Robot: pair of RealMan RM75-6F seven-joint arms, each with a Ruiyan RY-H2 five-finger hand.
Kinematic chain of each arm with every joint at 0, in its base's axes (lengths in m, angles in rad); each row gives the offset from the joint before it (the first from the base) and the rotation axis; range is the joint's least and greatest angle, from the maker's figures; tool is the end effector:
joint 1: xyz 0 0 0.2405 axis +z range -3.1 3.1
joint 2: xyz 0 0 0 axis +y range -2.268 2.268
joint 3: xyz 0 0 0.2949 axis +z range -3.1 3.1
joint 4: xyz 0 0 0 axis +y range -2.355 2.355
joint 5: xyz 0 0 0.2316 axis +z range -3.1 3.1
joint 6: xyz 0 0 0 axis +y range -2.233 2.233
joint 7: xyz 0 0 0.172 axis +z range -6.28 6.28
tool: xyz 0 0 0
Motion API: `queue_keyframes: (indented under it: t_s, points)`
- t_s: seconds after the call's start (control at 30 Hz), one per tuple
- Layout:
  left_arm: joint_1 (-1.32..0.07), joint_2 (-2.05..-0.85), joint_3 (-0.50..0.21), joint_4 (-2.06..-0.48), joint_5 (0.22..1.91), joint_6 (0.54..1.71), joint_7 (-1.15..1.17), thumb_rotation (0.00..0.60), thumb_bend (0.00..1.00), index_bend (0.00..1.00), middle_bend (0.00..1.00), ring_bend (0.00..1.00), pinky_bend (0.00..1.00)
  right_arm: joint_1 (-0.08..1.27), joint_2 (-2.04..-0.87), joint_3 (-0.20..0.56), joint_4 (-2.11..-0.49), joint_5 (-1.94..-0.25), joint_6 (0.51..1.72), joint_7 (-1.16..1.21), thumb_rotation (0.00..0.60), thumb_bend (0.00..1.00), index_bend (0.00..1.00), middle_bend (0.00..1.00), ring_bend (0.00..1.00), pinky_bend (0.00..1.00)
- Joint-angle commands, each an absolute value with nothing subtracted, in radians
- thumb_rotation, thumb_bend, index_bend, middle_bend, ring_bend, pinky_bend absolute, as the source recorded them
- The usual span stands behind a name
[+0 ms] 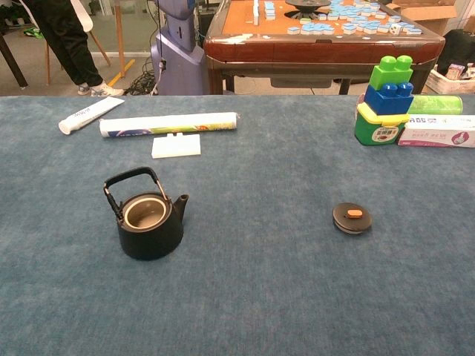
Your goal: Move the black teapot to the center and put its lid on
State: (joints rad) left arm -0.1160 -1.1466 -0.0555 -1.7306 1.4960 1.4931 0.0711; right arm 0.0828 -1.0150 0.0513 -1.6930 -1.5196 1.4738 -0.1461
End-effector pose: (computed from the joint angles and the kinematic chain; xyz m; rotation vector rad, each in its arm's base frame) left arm -0.3175 0.2225 0.1378 -1.3797 -0.9371 -0.9951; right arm -0.3416 -0.2124 0.1822 1.4601 -0.7705 0.7852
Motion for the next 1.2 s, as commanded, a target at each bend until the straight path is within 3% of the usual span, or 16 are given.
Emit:
queue_keyframes:
  t_s: [0.03, 0.3, 0.77, 0.83, 0.9, 0.97, 1.03, 1.1, 1.2]
  points:
    - [-0.117, -1.147, -0.055, -1.729, 1.496, 1.490, 0.072, 0.600, 0.19, 0.15, 0.24, 0.21, 0.18, 0.083, -1.014, 0.053, -1.694, -1.521, 1.476, -0.147, 0.600, 0.28, 0.22, 0.19, 0.00, 0.05]
    - [-0.138, -1.142, -0.064, -1.719, 1.498, 1.463, 0.040, 0.600, 0.19, 0.15, 0.24, 0.21, 0.18, 0.082, -1.010, 0.071, -1.704, -1.517, 1.501, -0.164, 0.600, 0.28, 0.22, 0.19, 0.00, 0.05]
    - [-0.281, -1.097, -0.114, -1.699, 1.445, 1.242, -0.113, 0.586, 0.19, 0.15, 0.24, 0.21, 0.18, 0.090, -0.989, 0.123, -1.763, -1.465, 1.527, -0.257, 0.600, 0.28, 0.22, 0.19, 0.00, 0.05]
    - [-0.311, -1.095, -0.126, -1.694, 1.425, 1.198, -0.121, 0.523, 0.17, 0.15, 0.24, 0.21, 0.18, 0.092, -0.987, 0.124, -1.767, -1.463, 1.525, -0.262, 0.600, 0.28, 0.22, 0.19, 0.00, 0.05]
    - [-0.339, -1.090, -0.136, -1.695, 1.404, 1.151, -0.134, 0.393, 0.14, 0.15, 0.24, 0.21, 0.18, 0.093, -0.988, 0.125, -1.769, -1.462, 1.526, -0.265, 0.600, 0.28, 0.22, 0.19, 0.00, 0.05]
    - [-0.371, -1.086, -0.144, -1.695, 1.384, 1.096, -0.153, 0.209, 0.13, 0.15, 0.24, 0.21, 0.18, 0.092, -0.989, 0.124, -1.770, -1.461, 1.526, -0.268, 0.600, 0.28, 0.22, 0.19, 0.00, 0.05]
    - [-0.401, -1.086, -0.151, -1.691, 1.366, 1.053, -0.150, 0.077, 0.12, 0.15, 0.24, 0.21, 0.18, 0.090, -0.990, 0.122, -1.771, -1.459, 1.526, -0.270, 0.600, 0.28, 0.22, 0.19, 0.00, 0.05]
    - [-0.427, -1.093, -0.157, -1.684, 1.347, 1.018, -0.134, 0.006, 0.11, 0.15, 0.24, 0.21, 0.18, 0.088, -0.990, 0.121, -1.771, -1.458, 1.527, -0.270, 0.600, 0.28, 0.22, 0.19, 0.00, 0.05]
    - [-0.462, -1.103, -0.163, -1.679, 1.302, 0.965, -0.099, 0.000, 0.11, 0.19, 0.24, 0.21, 0.18, 0.085, -0.990, 0.119, -1.769, -1.457, 1.530, -0.267, 0.600, 0.28, 0.22, 0.19, 0.00, 0.05]
